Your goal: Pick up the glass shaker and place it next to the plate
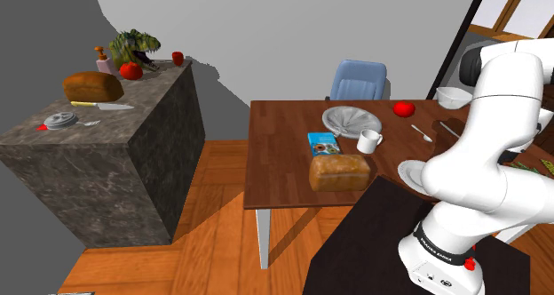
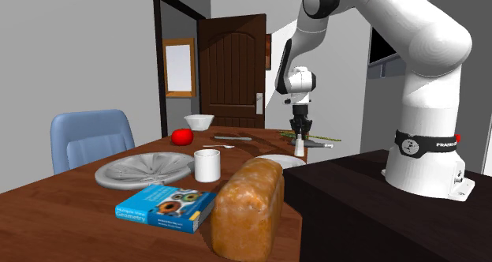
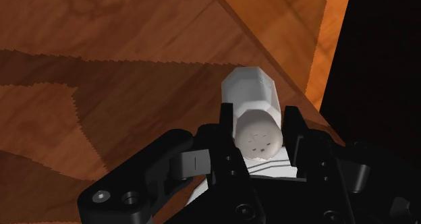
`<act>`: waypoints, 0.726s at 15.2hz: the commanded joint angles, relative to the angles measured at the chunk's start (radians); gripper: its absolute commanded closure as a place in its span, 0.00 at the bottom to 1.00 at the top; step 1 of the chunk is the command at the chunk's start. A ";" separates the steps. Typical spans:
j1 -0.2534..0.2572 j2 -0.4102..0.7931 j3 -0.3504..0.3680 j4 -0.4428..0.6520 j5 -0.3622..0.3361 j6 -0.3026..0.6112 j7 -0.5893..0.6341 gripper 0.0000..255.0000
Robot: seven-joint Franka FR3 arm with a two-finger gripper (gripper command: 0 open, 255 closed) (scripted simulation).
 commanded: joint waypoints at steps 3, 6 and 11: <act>0.000 0.001 0.001 0.000 0.001 0.001 0.000 1.00; 0.000 0.001 0.001 0.000 0.001 0.001 0.000 0.00; 0.012 -0.023 -0.017 -0.002 -0.018 -0.020 0.011 0.00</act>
